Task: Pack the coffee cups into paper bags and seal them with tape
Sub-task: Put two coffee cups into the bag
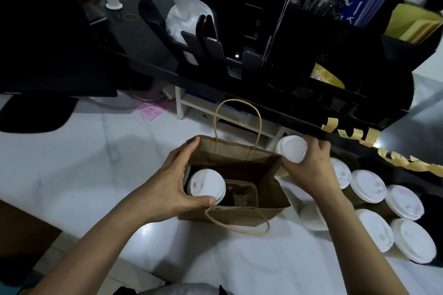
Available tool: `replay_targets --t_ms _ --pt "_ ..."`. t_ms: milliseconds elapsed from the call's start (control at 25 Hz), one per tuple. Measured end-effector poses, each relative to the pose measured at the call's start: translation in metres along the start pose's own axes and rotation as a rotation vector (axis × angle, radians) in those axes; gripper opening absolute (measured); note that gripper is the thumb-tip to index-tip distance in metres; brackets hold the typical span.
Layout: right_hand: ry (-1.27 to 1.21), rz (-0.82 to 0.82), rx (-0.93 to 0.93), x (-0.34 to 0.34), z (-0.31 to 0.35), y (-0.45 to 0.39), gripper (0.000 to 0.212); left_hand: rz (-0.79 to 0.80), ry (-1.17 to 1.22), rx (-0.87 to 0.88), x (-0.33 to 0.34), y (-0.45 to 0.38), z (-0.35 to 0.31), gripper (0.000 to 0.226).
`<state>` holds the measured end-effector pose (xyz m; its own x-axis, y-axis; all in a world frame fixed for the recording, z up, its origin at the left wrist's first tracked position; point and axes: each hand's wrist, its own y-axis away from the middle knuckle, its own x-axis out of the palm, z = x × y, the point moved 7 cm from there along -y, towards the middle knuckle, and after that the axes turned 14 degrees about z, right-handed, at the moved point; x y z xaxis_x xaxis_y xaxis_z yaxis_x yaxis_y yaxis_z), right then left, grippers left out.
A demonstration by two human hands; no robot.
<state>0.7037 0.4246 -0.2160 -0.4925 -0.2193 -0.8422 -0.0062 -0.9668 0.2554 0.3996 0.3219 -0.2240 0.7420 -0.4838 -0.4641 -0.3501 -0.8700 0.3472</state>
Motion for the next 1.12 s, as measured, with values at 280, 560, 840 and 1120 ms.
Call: replay_targets --t_ms 280,560,840,1120 --pt "-0.132 -0.254 -0.214 -0.065 0.062 0.065 0.082 -0.001 -0.004 0.002 0.001 -0.002 0.003 0.124" --pt "-0.139 -0.309 -0.417 -0.09 0.105 0.11 0.08 0.001 -0.023 0.014 0.001 -0.002 0.002 0.125" --pt "-0.057 0.163 -0.428 -0.042 0.125 0.108 0.081 -0.013 -0.023 0.024 0.0 -0.003 0.004 0.126" --pt "0.073 0.36 -0.231 0.014 0.109 0.088 0.085 -0.007 -0.045 0.013 0.002 -0.003 0.001 0.125"
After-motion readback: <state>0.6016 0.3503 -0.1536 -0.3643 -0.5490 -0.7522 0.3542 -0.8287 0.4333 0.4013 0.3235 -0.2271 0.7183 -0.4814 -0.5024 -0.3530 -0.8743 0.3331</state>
